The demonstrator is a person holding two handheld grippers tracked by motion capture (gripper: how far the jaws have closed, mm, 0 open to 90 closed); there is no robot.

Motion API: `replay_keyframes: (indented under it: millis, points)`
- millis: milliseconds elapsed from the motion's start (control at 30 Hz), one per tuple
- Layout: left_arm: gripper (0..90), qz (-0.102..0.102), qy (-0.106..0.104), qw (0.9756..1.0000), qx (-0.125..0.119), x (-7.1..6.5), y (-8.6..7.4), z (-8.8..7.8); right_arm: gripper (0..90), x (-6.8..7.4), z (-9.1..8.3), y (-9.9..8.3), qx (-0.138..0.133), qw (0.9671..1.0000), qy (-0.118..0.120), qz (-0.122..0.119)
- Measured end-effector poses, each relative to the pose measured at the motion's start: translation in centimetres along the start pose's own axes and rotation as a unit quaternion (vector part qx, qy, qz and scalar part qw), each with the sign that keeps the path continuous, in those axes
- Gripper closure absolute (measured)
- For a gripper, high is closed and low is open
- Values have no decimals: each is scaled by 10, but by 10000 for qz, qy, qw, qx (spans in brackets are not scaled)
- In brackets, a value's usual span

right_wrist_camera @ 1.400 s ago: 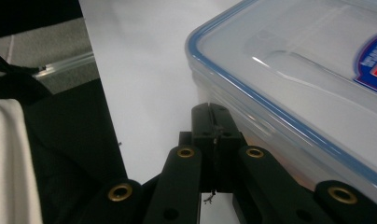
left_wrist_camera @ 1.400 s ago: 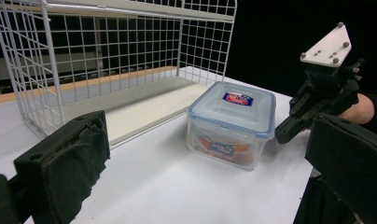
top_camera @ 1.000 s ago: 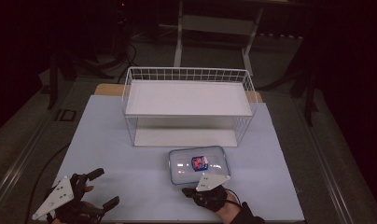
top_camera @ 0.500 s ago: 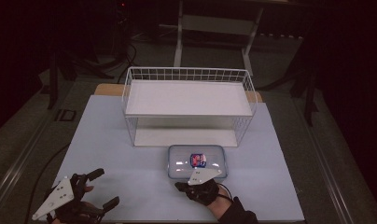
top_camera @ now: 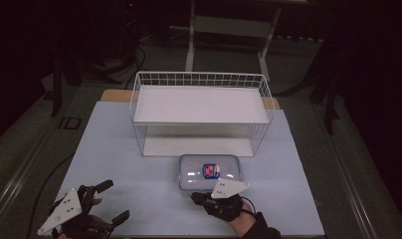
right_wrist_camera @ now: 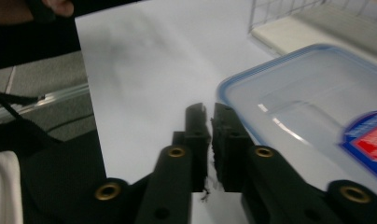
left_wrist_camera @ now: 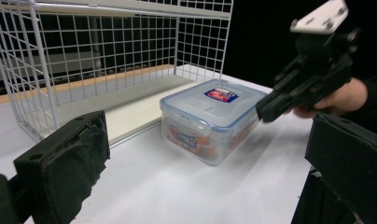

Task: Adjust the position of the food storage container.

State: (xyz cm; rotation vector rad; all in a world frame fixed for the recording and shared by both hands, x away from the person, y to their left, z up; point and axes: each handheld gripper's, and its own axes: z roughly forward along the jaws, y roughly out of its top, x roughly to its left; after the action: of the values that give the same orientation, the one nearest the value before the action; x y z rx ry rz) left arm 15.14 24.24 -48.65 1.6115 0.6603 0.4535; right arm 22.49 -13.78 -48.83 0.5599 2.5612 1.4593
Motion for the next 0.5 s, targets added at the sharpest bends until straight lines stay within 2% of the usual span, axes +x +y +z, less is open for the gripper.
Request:
replay_keyframes:
  millis: [133,233,300,367,433,500]
  points:
    - [0,-20,-126,9999,71,-3,0,5,617,-5,-14,0,-232,9992,-180,255]
    - [0,-69,-198,9997,123,-6,2,8,400,-7,-24,-1,-375,9985,-328,240]
    - [0,-38,-279,9994,185,-7,3,10,270,-11,-30,-3,-494,9979,-217,357]
    - [0,44,-281,9993,251,-10,4,13,154,-15,-36,-6,-563,9978,11,359]
    - [0,77,-300,9990,312,-12,5,16,139,-16,-39,-9,-592,9978,-124,289]
    - [0,150,-287,9987,395,-16,8,21,127,-14,-44,-11,-583,9976,-361,96]
